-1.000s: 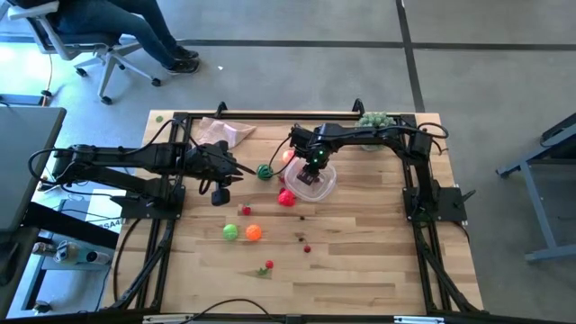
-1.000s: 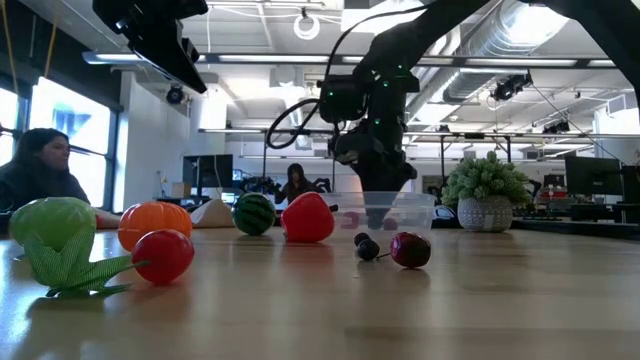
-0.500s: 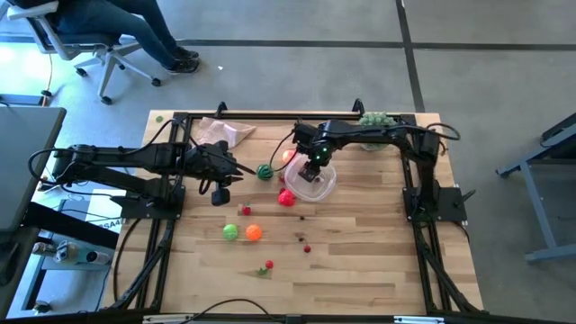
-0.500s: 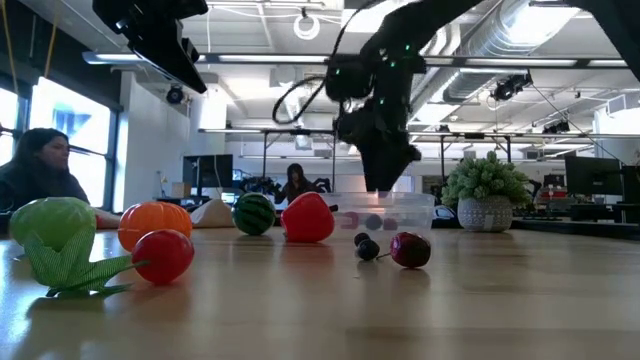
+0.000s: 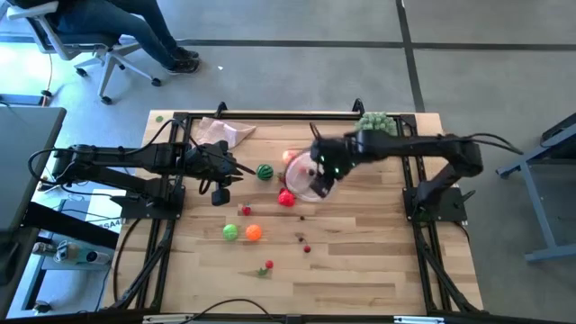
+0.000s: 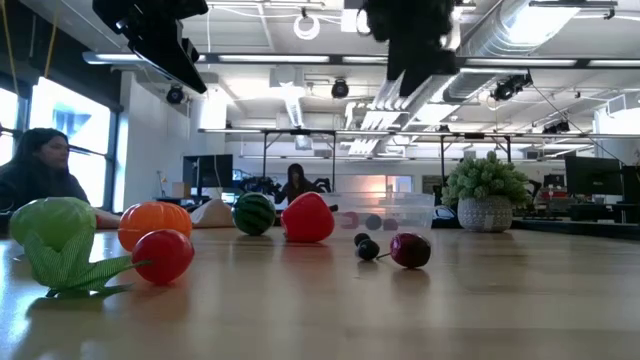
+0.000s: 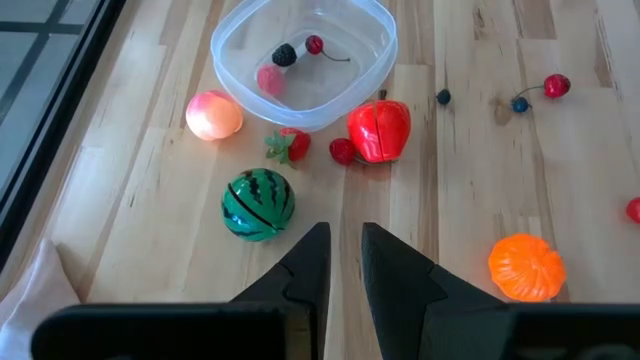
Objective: Pick and placing Produce into tupperware
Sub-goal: Put the cherry into the transparent bin
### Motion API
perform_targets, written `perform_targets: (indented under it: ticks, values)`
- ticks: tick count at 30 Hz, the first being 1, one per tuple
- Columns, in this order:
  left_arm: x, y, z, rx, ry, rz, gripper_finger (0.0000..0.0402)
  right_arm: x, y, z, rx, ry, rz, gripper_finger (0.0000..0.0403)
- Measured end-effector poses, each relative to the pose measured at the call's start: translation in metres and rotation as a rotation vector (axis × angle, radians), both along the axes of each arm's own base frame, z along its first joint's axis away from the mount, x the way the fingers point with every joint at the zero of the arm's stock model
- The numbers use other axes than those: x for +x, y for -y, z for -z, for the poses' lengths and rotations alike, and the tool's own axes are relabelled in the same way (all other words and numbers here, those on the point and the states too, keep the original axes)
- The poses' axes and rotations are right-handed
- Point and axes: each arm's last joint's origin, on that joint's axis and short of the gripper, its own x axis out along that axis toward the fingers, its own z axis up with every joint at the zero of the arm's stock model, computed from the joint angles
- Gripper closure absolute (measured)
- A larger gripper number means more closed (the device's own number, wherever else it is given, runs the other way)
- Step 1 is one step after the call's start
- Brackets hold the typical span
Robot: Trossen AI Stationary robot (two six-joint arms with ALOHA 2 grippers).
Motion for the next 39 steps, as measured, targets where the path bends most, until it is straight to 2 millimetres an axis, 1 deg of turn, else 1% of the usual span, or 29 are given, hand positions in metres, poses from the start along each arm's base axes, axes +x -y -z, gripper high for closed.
perform_targets:
  ticks: [3, 6, 8, 10, 14, 16, 19, 21, 24, 30, 33, 39]
  values:
    - [0.000, 0.000, 0.000, 0.000, 0.000, 0.000, 0.0350, -0.002, -0.036, -0.002, 0.094, -0.004, 0.105, 0.0242]
    - [0.000, 0.000, 0.000, 0.000, 0.000, 0.000, 0.0350, 0.004, -0.071, 0.005, 0.146, 0.002, 0.203, 0.0242]
    - [0.000, 0.000, 0.000, 0.000, 0.000, 0.000, 0.0350, 0.011, -0.091, 0.014, 0.163, 0.010, 0.216, 0.0242]
    - [0.000, 0.000, 0.000, 0.000, 0.000, 0.000, 0.0350, 0.022, -0.106, 0.026, 0.169, 0.029, 0.205, 0.0242]
    - [0.000, 0.000, 0.000, 0.000, 0.000, 0.001, 0.0350, 0.041, -0.127, 0.062, 0.180, -0.034, 0.187, 0.0242]
    - [0.000, 0.000, 0.000, 0.000, 0.000, 0.000, 0.0350, 0.048, -0.133, 0.082, 0.191, -0.087, 0.162, 0.0242]
    - [0.000, 0.000, 0.000, 0.000, 0.000, 0.000, 0.0350, 0.057, -0.137, 0.108, 0.200, -0.151, 0.125, 0.0242]
    - [0.000, 0.000, 0.000, 0.000, 0.000, 0.000, 0.0350, 0.060, -0.138, 0.121, 0.190, -0.185, 0.127, 0.0242]
    - [0.000, 0.000, 0.000, 0.000, 0.000, 0.000, 0.0350, 0.062, -0.141, 0.134, 0.181, -0.218, 0.135, 0.0242]
    - [0.000, 0.000, 0.000, 0.000, 0.000, 0.000, 0.0350, 0.066, -0.147, 0.144, 0.205, -0.222, 0.172, 0.0242]
    - [0.000, 0.000, 0.000, 0.000, 0.000, 0.000, 0.0350, 0.069, -0.151, 0.144, 0.220, -0.185, 0.173, 0.0242]
    - [0.000, 0.000, 0.000, 0.000, 0.000, 0.000, 0.0350, 0.066, -0.151, 0.145, 0.208, -0.207, 0.187, 0.0242]
